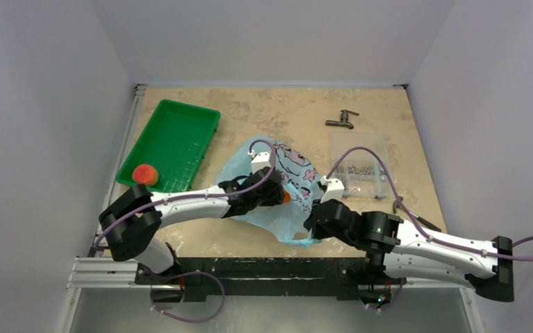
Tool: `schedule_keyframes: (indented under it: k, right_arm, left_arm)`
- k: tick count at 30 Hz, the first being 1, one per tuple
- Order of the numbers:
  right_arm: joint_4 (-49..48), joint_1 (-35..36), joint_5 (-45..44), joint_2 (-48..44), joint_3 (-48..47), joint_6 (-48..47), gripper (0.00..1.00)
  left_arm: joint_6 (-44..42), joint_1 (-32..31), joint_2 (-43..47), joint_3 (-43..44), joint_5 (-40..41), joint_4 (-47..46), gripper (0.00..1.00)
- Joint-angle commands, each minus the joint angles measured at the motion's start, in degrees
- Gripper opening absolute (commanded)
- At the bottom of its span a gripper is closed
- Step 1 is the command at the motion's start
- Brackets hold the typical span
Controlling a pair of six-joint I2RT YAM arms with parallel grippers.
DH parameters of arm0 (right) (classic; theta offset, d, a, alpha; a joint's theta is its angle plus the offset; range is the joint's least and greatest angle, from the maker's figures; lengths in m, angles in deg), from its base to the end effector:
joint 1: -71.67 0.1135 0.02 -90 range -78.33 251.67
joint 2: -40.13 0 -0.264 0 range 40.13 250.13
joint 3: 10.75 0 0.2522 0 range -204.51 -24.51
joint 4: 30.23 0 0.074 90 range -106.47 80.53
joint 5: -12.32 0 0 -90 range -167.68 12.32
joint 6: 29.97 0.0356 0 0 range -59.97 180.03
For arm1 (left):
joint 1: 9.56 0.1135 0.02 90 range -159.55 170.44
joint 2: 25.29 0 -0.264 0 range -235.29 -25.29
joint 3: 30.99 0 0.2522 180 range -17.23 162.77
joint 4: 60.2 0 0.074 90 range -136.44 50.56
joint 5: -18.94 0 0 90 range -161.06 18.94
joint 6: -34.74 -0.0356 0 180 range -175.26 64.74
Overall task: Take the fake fruits out of the plastic bag
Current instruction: Take out the fake fruit from the plastic bag.
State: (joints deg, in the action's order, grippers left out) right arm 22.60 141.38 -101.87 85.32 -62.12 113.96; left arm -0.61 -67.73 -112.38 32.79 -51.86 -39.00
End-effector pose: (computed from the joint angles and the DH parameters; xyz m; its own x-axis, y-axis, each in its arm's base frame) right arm 0.0684 0.1429 0.2505 -0.7612 0.0674 -0.6450 -0.2425 0.8929 0.3794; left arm 0.1761 -0.2614 0.2019 -0.7675 -0.2242 -0.6006 0.0911 0.8892 -0.4483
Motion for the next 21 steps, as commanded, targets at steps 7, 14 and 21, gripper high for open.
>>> schedule_keyframes:
  k: [7,14,21]
  right_arm:
    - [1.1,0.1,0.7,-3.1,1.3,0.1,0.0]
    - [0.5,0.2,1.2,-5.4,3.1,-0.3,0.0]
    - [-1.6,0.2,1.3,-4.8,3.7,-0.6,0.0]
  left_arm:
    - [1.1,-0.4,-9.4,6.2,-2.6,-3.7,0.75]
    - [1.9,-0.4,-13.1,5.5,-3.8,-5.4,0.7]
    - [1.8,-0.4,-13.8,5.1,-6.6,-9.2,0.46]
